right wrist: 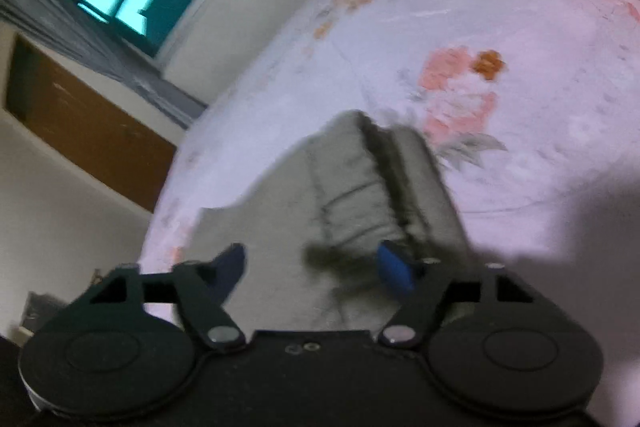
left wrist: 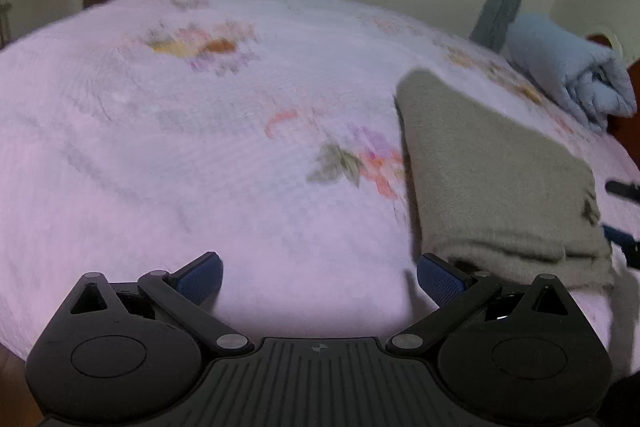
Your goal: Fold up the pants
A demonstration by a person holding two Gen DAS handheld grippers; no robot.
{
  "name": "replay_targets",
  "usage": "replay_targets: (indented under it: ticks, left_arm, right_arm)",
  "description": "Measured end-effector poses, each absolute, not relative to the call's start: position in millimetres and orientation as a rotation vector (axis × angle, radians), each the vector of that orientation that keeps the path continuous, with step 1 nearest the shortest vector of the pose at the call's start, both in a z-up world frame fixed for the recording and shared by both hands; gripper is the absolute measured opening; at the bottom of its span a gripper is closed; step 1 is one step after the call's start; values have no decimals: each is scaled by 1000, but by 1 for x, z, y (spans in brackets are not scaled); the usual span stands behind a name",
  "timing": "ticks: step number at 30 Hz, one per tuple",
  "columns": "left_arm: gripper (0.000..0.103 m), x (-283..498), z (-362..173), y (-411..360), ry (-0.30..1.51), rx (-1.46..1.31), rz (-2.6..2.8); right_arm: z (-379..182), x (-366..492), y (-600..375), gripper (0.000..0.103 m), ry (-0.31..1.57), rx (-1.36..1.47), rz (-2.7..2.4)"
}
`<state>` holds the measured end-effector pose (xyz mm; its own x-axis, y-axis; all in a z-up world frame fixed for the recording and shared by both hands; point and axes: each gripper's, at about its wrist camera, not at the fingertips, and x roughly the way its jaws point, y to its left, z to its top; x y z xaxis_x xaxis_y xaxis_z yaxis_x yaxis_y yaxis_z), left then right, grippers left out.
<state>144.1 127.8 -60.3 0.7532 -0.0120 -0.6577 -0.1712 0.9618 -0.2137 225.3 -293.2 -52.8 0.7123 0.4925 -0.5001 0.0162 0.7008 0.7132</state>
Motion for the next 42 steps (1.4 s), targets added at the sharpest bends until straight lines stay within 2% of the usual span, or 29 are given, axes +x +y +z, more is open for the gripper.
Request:
replay_targets:
  ticks: [6, 8, 10, 13, 17, 21, 25, 27, 28, 29, 31, 33, 35, 36, 39, 42]
  left_arm:
    - [103, 155, -62, 133, 722, -278, 112]
    - [103, 157, -66, 132, 735, -272, 112]
    - [103, 158, -67, 133, 737, -282, 110]
    - [103, 157, -65, 135, 731, -290, 110]
    - [103, 160, -59, 142, 704, -307, 128]
    - [103, 171, -53, 154, 678, -339, 150]
    - [103, 184, -52, 160, 690, -347, 158]
    - [103, 188, -52, 162, 690, -350, 157]
    - [103, 190, -53, 162, 692, -348, 159]
    - [103, 191, -54, 163, 697, -347, 160]
    - [103, 192, -57, 165, 711, -348, 158]
    - [103, 192, -58, 168, 713, -348, 156]
    - [103, 193, -61, 171, 721, -357, 149]
    - [103, 193, -62, 172, 720, -361, 148]
    - [103, 198, -64, 168, 716, -365, 141]
    - [103, 206, -64, 162, 717, -384, 127]
  right_arm:
    - [-45, 223, -298, 60, 721, 809, 317]
    - [-41, 219, -298, 69, 678, 839, 361]
    - [-41, 218, -296, 73, 665, 833, 398]
    - [-58, 229, -297, 50, 758, 817, 321]
    - [-39, 227, -306, 55, 677, 859, 339]
    - [-21, 242, -299, 56, 629, 857, 395]
    - [-22, 280, -278, 57, 659, 853, 437]
    - [-30, 298, -268, 62, 706, 840, 415]
    - [-40, 309, -265, 58, 765, 814, 356]
    - [-50, 317, -265, 43, 816, 799, 302]
    - [-56, 318, -275, 42, 815, 837, 319]
    - [-44, 304, -289, 52, 751, 862, 362]
    - [-32, 282, -310, 90, 661, 838, 343]
    - [-30, 272, -322, 93, 636, 838, 336]
    - [-42, 252, -357, 93, 671, 848, 302]
    - [-65, 243, -369, 86, 763, 869, 318]
